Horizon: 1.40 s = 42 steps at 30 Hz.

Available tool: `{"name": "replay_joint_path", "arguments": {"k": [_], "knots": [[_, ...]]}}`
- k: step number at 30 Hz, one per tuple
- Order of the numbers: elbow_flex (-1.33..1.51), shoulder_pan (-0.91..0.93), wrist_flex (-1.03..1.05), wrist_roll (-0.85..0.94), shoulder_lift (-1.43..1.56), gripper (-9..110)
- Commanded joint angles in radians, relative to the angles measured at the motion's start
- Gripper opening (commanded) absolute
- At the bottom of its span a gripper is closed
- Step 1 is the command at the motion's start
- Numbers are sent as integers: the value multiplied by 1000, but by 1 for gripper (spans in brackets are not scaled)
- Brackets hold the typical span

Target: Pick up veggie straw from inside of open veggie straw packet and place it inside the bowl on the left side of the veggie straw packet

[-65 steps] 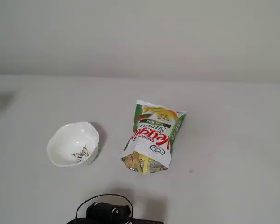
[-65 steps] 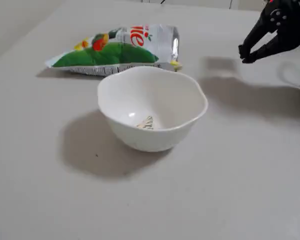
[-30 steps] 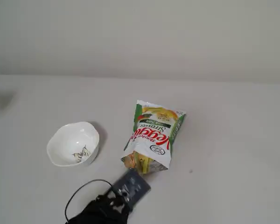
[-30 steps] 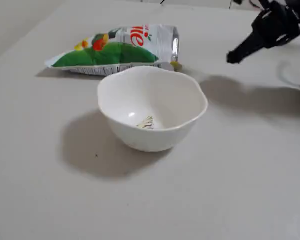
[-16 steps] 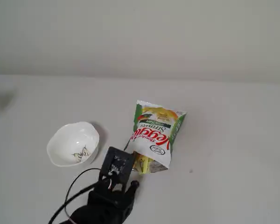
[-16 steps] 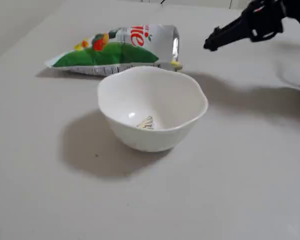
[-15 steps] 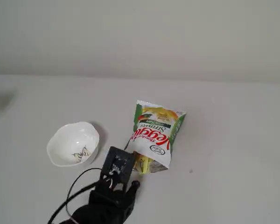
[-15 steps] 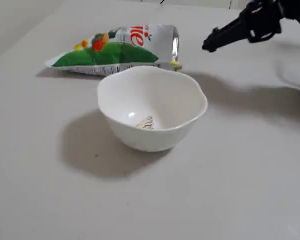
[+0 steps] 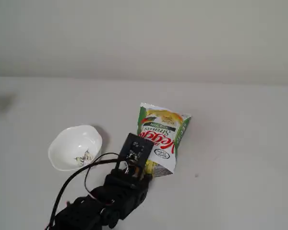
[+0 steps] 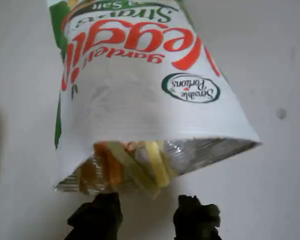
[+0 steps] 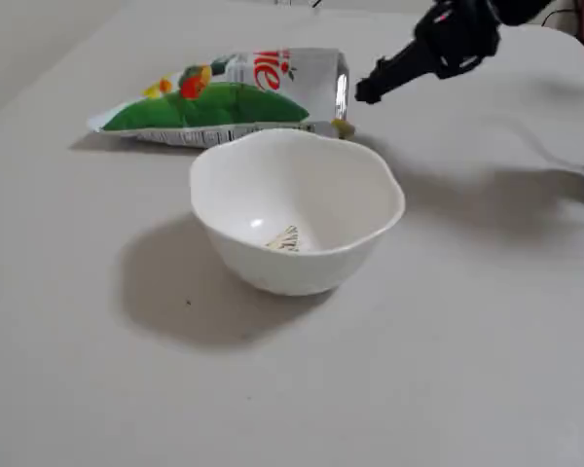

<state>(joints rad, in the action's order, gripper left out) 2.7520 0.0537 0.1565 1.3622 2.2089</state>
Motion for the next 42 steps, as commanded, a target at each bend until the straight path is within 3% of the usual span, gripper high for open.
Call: {"name": "replay_joint_path", "arguments": {"k": [1,23,29,33,42], "knots": [[-144,3,-52,-20,-126,15],[-353,29,-150,-23,-485,15],[-364,32,-150,-23,-511,1],[-364,29,-144,-23,-511,0],[-367,2,84,-35,-337,0]]}}
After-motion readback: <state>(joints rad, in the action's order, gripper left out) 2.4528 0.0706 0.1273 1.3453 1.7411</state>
